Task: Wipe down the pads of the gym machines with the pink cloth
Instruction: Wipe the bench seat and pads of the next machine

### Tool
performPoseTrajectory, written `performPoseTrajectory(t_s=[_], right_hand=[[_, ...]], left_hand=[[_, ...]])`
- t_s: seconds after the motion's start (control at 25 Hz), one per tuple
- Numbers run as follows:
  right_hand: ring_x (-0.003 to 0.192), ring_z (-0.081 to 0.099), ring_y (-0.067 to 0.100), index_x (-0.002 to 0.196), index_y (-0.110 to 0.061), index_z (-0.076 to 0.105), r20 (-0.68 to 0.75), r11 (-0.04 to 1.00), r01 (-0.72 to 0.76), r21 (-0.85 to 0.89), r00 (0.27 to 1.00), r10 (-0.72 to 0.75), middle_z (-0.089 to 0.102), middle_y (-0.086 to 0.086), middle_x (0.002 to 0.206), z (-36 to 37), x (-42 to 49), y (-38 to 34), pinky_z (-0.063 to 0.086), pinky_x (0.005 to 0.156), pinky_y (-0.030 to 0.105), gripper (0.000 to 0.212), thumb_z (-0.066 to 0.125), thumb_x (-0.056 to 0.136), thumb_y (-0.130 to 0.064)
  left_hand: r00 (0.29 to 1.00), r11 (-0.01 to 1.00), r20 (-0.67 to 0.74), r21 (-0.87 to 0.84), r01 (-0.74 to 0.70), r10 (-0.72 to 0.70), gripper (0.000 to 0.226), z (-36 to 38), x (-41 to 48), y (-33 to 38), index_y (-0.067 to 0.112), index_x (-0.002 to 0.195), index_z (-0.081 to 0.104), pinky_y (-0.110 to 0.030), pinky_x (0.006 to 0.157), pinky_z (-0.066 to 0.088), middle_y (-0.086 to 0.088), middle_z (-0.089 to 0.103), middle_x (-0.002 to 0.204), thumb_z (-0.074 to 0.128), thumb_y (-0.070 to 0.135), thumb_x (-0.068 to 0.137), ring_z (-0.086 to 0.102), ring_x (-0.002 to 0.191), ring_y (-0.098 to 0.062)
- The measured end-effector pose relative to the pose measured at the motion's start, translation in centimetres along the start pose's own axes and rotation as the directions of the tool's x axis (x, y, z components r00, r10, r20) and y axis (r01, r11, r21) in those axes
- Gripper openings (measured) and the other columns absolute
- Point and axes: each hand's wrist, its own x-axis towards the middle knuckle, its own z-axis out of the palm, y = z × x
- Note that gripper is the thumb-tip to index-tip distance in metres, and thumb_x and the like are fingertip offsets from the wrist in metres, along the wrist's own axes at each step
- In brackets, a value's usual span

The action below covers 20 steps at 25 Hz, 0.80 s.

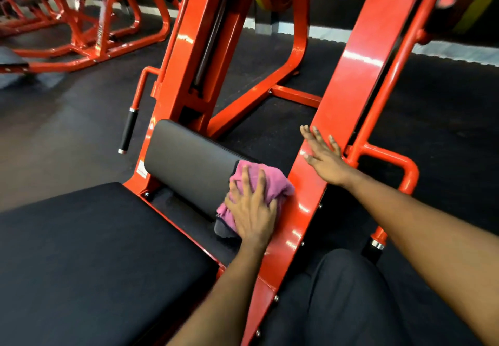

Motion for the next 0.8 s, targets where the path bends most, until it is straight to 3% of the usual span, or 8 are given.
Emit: performPoseTrajectory(t_s=[0.08, 0.12, 0.24, 0.4, 0.56, 0.64, 0.8], right_hand=[[0.150, -0.018, 0.003, 0.161, -0.029, -0.001, -0.042, 1.000, -0.006, -0.010, 0.999, 0.005, -0.004, -0.010, 0.169, 0.3, -0.1, 0.0, -0.019, 0.117, 0.032, 0.070, 0.041, 0.106, -0.020], [0.149, -0.021, 0.003, 0.162, -0.029, 0.000, -0.056, 0.998, -0.008, -0.067, 0.998, 0.004, -0.005, -0.011, 0.169, 0.7, -0.2, -0.2, -0.021, 0.116, 0.033, 0.069, 0.040, 0.106, -0.021], [0.146, -0.028, 0.006, 0.162, -0.029, -0.001, -0.062, 0.973, -0.001, -0.230, 0.998, -0.014, -0.010, -0.013, 0.168, 1.2, -0.5, -0.4, -0.023, 0.117, 0.039, 0.068, 0.037, 0.106, -0.027], [0.151, -0.027, 0.016, 0.162, -0.027, 0.000, -0.069, 0.940, -0.011, -0.341, 0.998, -0.014, -0.016, -0.009, 0.168, 1.5, -0.5, -0.7, -0.020, 0.120, 0.048, 0.067, 0.034, 0.105, -0.033], [0.151, -0.029, 0.020, 0.162, -0.025, 0.003, -0.079, 0.897, -0.030, -0.441, 0.997, -0.006, -0.022, -0.006, 0.167, 2.0, -0.7, -0.8, -0.019, 0.119, 0.052, 0.067, 0.033, 0.104, -0.037], [0.150, -0.030, 0.020, 0.162, -0.026, 0.003, -0.077, 0.899, -0.030, -0.437, 0.997, -0.004, -0.022, -0.006, 0.167, 2.0, -0.6, -0.8, -0.020, 0.119, 0.052, 0.066, 0.033, 0.104, -0.037], [0.150, -0.029, 0.016, 0.162, -0.027, 0.004, -0.084, 0.923, -0.032, -0.382, 0.996, 0.000, -0.018, -0.009, 0.167, 2.0, -0.4, -0.6, -0.021, 0.119, 0.049, 0.065, 0.034, 0.105, -0.034]], left_hand=[[0.992, 0.989, 0.082, 0.107, -0.102, 0.094, 0.083, 0.9, 1.0, 0.2, 0.041, 0.153, 0.027, -0.072, 0.110, 0.014, -0.002, 0.008, 0.167, 0.053, 0.060, 0.077, 0.011, 0.148, -0.044], [0.987, 0.977, 0.092, 0.161, -0.143, 0.130, 0.087, 1.5, 1.2, 0.0, 0.040, 0.154, 0.025, -0.075, 0.110, 0.012, -0.003, 0.006, 0.167, 0.056, 0.060, 0.075, 0.007, 0.148, -0.046], [0.975, 0.952, 0.075, 0.209, -0.223, 0.211, 0.098, 2.2, 0.6, -1.6, 0.038, 0.156, 0.021, -0.071, 0.107, 0.024, -0.008, 0.005, 0.167, 0.069, 0.045, 0.071, 0.009, 0.147, -0.050], [0.965, 0.937, 0.076, 0.230, -0.264, 0.253, 0.104, 4.3, -4.1, -5.4, 0.039, 0.156, 0.019, -0.068, 0.106, 0.030, -0.010, 0.001, 0.167, 0.066, 0.021, 0.065, 0.012, 0.144, -0.055], [0.974, 0.955, 0.090, 0.196, -0.224, 0.210, 0.097, 4.1, -5.2, -5.9, 0.037, 0.153, 0.022, -0.068, 0.103, 0.034, -0.013, 0.010, 0.165, 0.064, 0.027, 0.066, 0.019, 0.140, -0.056], [0.974, 0.963, 0.046, 0.150, -0.225, 0.221, 0.099, 3.0, -2.0, -3.5, 0.034, 0.151, 0.029, -0.066, 0.106, 0.033, -0.012, 0.017, 0.164, 0.074, 0.028, 0.063, 0.021, 0.140, -0.053], [0.975, 0.967, 0.006, 0.125, -0.222, 0.223, 0.088, 1.9, 2.4, 0.4, 0.029, 0.149, 0.035, -0.069, 0.106, 0.031, -0.009, 0.017, 0.162, 0.071, 0.042, 0.070, 0.019, 0.141, -0.050]])
